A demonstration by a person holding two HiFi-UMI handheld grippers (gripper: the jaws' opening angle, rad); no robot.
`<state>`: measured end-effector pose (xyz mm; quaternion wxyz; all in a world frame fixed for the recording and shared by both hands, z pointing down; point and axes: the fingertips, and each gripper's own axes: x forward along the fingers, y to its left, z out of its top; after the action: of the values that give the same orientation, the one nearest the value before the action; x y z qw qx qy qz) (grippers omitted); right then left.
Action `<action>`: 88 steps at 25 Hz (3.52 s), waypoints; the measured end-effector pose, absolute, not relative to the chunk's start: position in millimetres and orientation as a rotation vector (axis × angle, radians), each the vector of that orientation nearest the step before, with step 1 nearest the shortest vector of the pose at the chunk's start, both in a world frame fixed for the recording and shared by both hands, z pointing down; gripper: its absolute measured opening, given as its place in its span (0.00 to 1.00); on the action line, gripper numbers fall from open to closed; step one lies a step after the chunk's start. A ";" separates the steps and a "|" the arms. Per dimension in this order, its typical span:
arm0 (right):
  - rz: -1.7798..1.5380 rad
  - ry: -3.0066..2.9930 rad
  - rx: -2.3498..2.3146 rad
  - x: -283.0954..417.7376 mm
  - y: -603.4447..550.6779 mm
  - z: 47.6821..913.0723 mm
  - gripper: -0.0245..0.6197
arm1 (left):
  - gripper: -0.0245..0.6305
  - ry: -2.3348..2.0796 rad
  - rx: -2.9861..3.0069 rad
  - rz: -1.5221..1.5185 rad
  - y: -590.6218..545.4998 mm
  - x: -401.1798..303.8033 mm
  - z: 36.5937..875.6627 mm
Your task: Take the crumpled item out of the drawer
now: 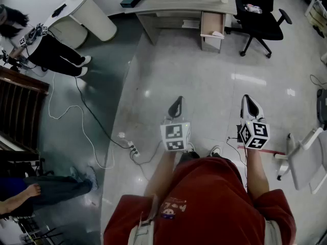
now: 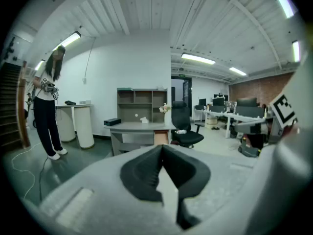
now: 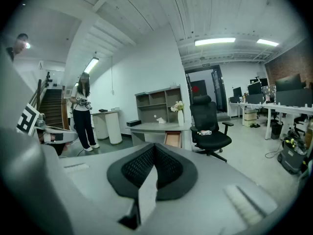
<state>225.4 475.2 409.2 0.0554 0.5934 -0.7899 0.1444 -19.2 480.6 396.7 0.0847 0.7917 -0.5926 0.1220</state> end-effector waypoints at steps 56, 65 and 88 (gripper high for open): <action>0.537 -2.314 1.841 146.4 287.2 456.1 0.26 | 0.04 -1.687 2.363 0.400 288.1 -95.9 429.3; 0.599 -2.335 1.817 201.4 194.5 459.6 0.26 | 0.04 -1.702 2.350 0.430 194.5 -38.8 414.9; 0.581 -2.357 1.767 212.7 18.6 460.6 0.26 | 0.04 -1.744 2.330 0.422 23.7 -27.4 419.2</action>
<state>212.7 18.6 460.6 0.0695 0.5871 -0.7831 0.1930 -27.4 23.7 419.2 0.1003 0.7883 -0.5900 0.1428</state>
